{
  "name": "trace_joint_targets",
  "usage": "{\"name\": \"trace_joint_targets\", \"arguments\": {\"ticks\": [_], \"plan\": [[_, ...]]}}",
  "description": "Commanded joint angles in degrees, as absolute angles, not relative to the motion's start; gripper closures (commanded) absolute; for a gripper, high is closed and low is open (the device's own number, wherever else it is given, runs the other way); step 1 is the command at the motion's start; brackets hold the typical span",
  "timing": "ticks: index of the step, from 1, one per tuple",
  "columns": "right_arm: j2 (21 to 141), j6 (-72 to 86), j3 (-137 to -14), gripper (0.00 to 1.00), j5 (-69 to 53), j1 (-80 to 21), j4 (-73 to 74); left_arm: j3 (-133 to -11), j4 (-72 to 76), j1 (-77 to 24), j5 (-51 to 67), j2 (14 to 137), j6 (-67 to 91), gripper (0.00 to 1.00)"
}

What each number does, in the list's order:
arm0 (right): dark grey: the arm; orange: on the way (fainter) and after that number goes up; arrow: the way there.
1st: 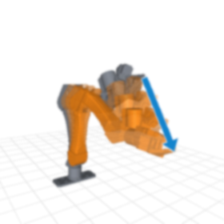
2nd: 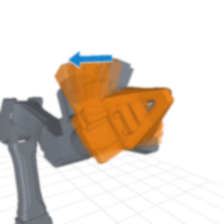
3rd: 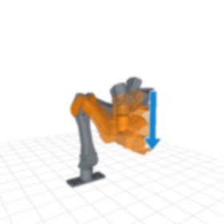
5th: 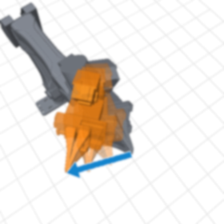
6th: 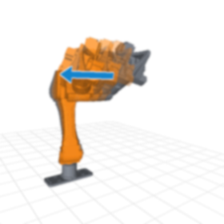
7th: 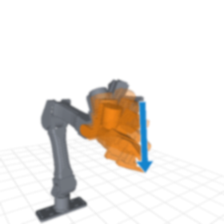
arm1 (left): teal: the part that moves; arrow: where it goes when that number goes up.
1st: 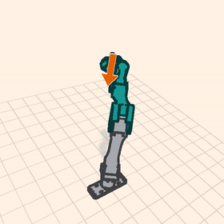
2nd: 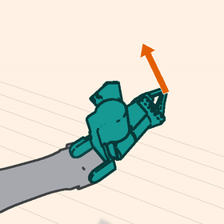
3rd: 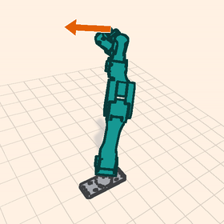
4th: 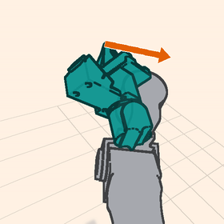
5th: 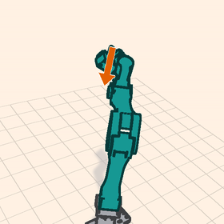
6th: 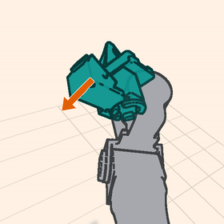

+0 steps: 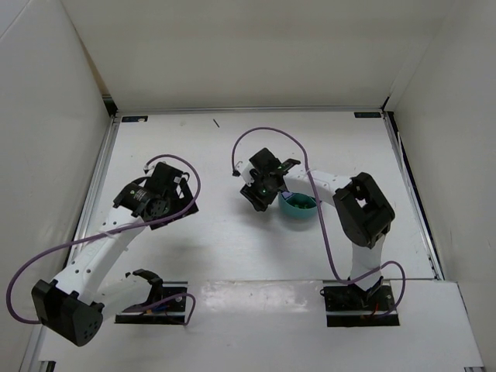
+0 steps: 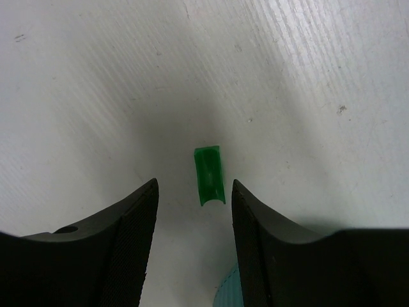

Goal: Sort the legos into containers by color

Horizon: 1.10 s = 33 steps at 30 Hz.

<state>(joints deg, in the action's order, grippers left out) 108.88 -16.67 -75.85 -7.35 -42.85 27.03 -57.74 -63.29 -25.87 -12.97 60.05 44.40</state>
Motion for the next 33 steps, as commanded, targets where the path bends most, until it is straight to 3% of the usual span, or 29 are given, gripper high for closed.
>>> {"name": "trace_joint_targets", "arguments": {"ticks": [1,6,23,33], "plan": [[109.25,-16.61,-75.59,0.47,-6.24,-43.77,24.97,-58.80,-64.07,-25.58,-12.92,60.29,44.12,0.00],[111.09,-14.59,-74.44,0.48,-0.89,-45.17,22.85,-59.41,-64.69,-25.58,-13.09,60.29,43.86,0.00],[106.97,-8.71,-72.07,0.86,6.24,-47.90,23.38,-60.73,-66.09,-25.66,-14.59,59.94,43.33,0.00],[85.72,-5.28,-70.41,0.86,2.90,-44.74,26.10,-61.17,-65.04,-25.58,-14.15,59.50,42.54,0.00]]}}
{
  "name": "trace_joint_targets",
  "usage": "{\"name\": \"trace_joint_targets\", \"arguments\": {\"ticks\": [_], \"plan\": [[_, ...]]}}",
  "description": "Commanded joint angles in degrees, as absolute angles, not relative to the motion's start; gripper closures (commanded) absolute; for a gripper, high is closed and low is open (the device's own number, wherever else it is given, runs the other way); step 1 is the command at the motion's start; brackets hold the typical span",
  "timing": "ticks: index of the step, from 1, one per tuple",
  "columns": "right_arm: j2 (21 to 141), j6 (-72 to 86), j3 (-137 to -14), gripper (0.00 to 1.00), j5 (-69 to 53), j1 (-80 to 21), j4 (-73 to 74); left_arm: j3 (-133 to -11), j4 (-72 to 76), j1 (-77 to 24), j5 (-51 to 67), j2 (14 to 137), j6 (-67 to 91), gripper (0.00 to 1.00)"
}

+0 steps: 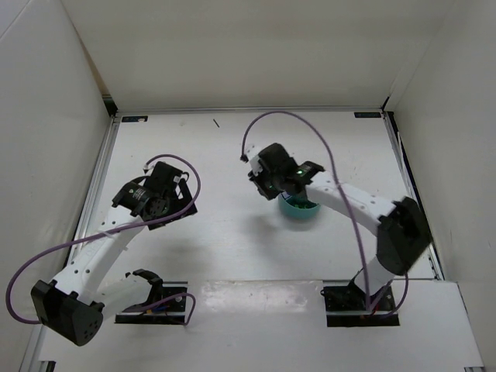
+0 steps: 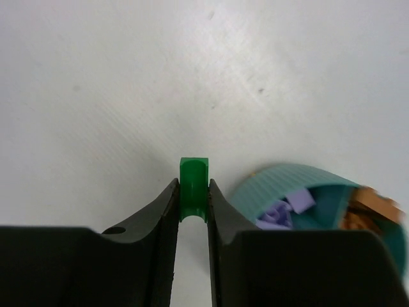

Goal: Sort the legos into containers by color

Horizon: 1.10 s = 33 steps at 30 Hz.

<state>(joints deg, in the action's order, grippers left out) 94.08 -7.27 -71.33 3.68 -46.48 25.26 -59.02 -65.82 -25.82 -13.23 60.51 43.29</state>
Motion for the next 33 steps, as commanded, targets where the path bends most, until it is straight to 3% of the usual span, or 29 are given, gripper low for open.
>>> {"name": "trace_joint_targets", "arguments": {"ticks": [1,10,17,25,30,33], "plan": [[84.56,-4.49,-70.05,0.86,2.73,-42.65,26.63,-61.17,-64.08,-25.49,-13.80,59.50,42.10,0.00],[69.36,-2.90,-61.09,0.83,4.14,-33.50,33.05,-64.33,-61.35,-25.31,-10.91,65.03,39.29,0.00],[69.87,-0.79,-57.66,0.77,6.94,-35.06,30.86,-66.44,-60.56,-25.40,-9.41,69.52,37.62,0.00],[72.16,-0.35,-59.41,0.55,10.37,-36.30,30.50,-67.06,-60.38,-25.31,-9.05,69.52,36.83,0.00],[69.71,-0.35,-60.73,0.51,11.51,-36.39,32.77,-67.24,-60.64,-25.31,-9.58,69.26,36.65,0.00],[66.12,2.63,-62.66,0.37,12.12,-36.40,33.31,-67.59,-60.21,-25.31,-9.58,69.17,36.13,0.00]]}}
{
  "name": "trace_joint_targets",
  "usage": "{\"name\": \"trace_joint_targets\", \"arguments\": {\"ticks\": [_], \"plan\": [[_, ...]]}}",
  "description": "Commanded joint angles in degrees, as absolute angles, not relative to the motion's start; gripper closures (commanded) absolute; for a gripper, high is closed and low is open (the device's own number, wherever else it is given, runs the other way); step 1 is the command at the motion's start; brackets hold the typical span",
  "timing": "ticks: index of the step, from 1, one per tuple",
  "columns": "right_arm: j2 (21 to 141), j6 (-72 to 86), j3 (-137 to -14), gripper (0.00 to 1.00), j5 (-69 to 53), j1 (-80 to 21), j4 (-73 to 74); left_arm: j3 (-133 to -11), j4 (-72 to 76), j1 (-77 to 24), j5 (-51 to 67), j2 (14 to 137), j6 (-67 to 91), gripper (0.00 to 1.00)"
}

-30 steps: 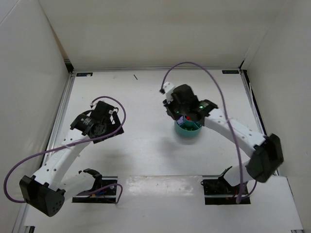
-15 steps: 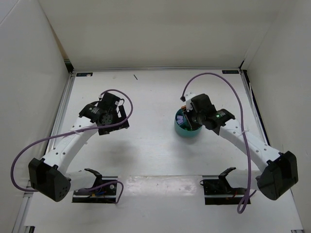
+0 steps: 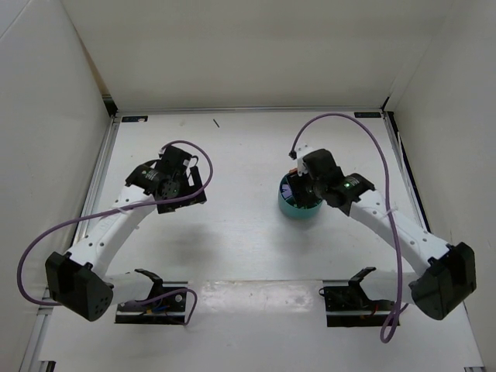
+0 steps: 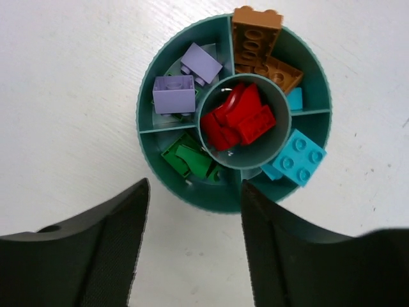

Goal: Sort the legos into containers by color

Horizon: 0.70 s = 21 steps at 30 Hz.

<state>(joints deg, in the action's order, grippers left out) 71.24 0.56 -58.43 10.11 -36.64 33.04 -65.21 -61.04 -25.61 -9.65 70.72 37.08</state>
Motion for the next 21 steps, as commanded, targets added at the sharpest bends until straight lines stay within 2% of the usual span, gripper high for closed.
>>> {"name": "trace_joint_targets", "arguments": {"ticks": [1,2,6,7,10,12,15,16,21], "plan": [[65.66,4.99,-63.80,0.32,12.39,-34.21,33.57,-67.76,-60.29,-25.31,-9.67,69.08,36.21,0.00],[64.61,6.14,-64.94,0.10,12.22,-32.80,34.01,-67.94,-60.12,-25.14,-9.84,69.17,35.95,0.00],[63.02,16.49,-67.67,0.10,0.84,-18.05,39.98,-69.34,-61.34,-24.79,-10.89,69.08,34.98,0.00],[62.32,17.83,-67.68,0.10,-2.51,-7.92,40.51,-70.13,-61.78,-24.61,-11.51,69.17,34.98,0.00],[59.87,20.65,-64.69,0.10,-16.93,5.33,38.77,-70.84,-62.93,-24.35,-13.35,68.56,34.63,0.00],[58.45,22.58,-62.06,0.10,-16.79,10.79,37.80,-70.93,-63.37,-24.17,-13.71,67.68,34.63,0.00],[54.15,21.36,-61.35,0.10,-11.44,9.24,37.88,-71.19,-63.37,-23.64,-14.32,66.62,34.19,0.00],[53.18,20.49,-61.52,0.10,-6.21,8.36,38.40,-71.19,-63.46,-23.64,-14.50,66.45,33.93,0.00],[52.82,17.23,-64.42,0.10,6.05,0.18,41.13,-72.68,-64.24,-23.03,-15.12,66.01,33.22,0.00]]}}
